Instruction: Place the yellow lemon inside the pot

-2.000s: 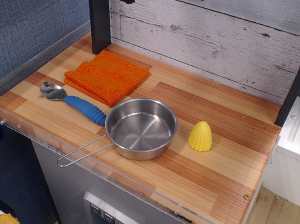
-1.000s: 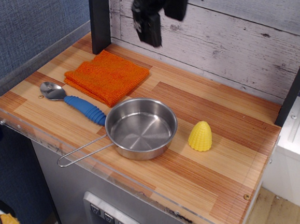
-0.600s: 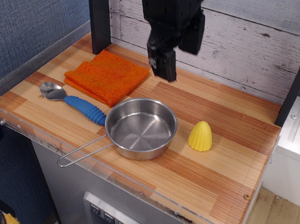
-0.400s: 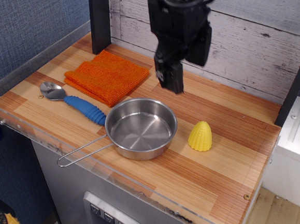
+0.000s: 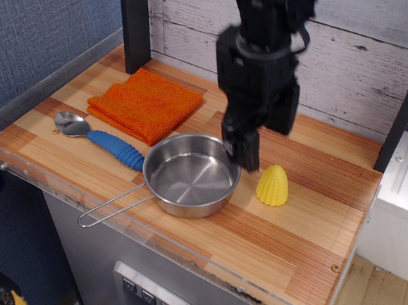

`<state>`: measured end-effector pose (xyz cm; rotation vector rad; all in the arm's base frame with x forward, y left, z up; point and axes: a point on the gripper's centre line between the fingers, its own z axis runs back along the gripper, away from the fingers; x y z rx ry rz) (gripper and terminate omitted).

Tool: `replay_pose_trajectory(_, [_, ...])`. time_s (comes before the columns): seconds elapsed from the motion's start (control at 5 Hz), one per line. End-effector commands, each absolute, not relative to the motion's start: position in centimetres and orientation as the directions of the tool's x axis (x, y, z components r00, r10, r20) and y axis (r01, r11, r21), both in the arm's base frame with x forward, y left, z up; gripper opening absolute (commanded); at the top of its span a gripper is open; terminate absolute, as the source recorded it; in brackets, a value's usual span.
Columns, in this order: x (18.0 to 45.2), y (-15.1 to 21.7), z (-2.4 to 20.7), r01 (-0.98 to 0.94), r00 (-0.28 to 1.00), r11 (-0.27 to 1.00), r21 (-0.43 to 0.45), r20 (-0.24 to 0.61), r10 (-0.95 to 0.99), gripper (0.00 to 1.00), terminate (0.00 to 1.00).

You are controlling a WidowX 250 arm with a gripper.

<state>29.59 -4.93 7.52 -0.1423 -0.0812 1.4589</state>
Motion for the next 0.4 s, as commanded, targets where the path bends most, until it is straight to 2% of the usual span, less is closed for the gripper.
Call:
replay_pose_trajectory(0.0, [29.41,-6.17,6.69,-0.982,0.118,0.112,-0.151,-0.031,0.992,1.0,0.0])
replay_pose_trajectory(0.2, [29.89,-6.52,6.23,-0.981,0.109,0.109,-0.163,0.007,0.994,1.0,0.0])
